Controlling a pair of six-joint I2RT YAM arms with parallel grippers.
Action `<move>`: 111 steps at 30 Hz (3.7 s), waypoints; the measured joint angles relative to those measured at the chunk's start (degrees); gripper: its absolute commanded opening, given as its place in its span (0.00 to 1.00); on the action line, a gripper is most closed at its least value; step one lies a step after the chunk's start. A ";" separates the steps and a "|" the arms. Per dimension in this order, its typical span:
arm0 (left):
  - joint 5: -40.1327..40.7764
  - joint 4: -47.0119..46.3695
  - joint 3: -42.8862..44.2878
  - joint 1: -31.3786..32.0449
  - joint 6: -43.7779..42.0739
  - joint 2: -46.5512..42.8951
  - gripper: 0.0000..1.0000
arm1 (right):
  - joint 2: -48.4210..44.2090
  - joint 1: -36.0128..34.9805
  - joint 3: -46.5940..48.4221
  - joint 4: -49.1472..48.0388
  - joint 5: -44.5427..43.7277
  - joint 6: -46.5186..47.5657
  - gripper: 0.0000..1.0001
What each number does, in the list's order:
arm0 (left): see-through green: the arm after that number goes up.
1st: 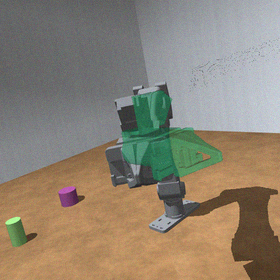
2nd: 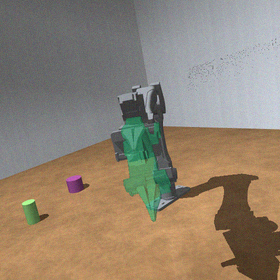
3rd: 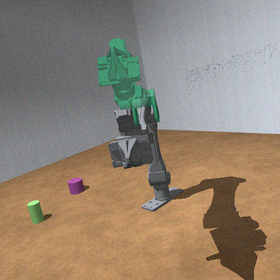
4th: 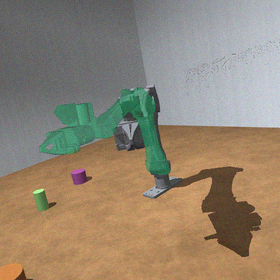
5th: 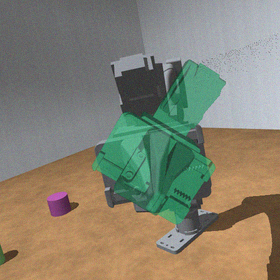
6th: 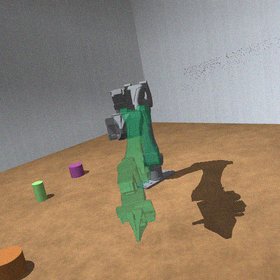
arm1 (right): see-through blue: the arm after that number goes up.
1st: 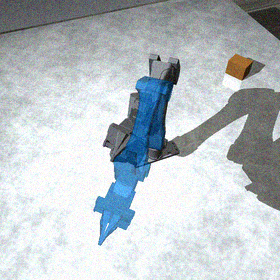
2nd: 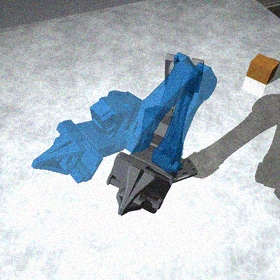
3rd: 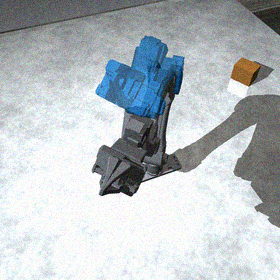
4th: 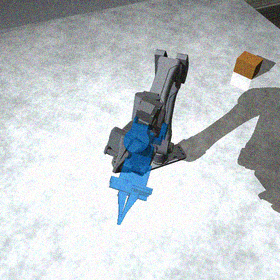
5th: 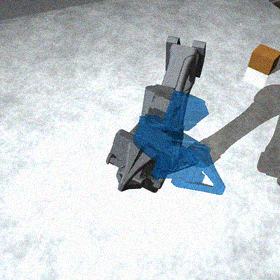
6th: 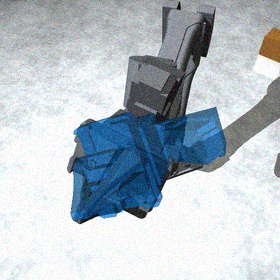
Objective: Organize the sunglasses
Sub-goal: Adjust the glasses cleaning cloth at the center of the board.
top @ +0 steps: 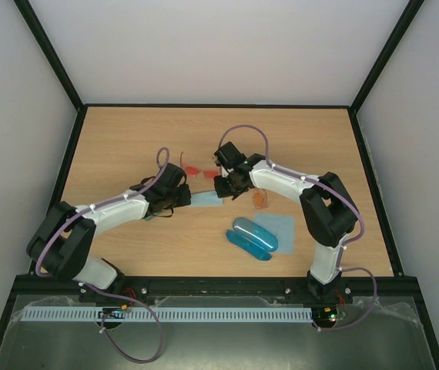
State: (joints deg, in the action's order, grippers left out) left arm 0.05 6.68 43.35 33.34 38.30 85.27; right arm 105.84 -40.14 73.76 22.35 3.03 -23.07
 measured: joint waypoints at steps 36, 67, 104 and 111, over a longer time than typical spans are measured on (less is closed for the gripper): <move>-3.58 2.43 -0.79 1.53 6.54 -3.02 0.02 | -5.18 -2.64 -1.95 2.08 0.55 -0.61 0.01; -2.82 -1.29 -0.76 -1.53 4.87 6.21 0.23 | 2.82 0.07 -3.26 -0.04 0.33 -0.07 0.11; -6.16 2.73 -3.23 -7.67 0.70 -1.77 0.20 | 10.10 -9.18 11.61 4.98 0.33 1.14 0.20; -6.36 2.84 -3.63 -8.02 0.70 -2.25 0.20 | 11.96 -10.16 13.27 6.03 0.61 0.96 0.20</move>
State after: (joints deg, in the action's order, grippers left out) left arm -6.31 9.52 39.72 25.32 39.00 83.02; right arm 117.80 -50.30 87.02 28.38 3.64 -22.11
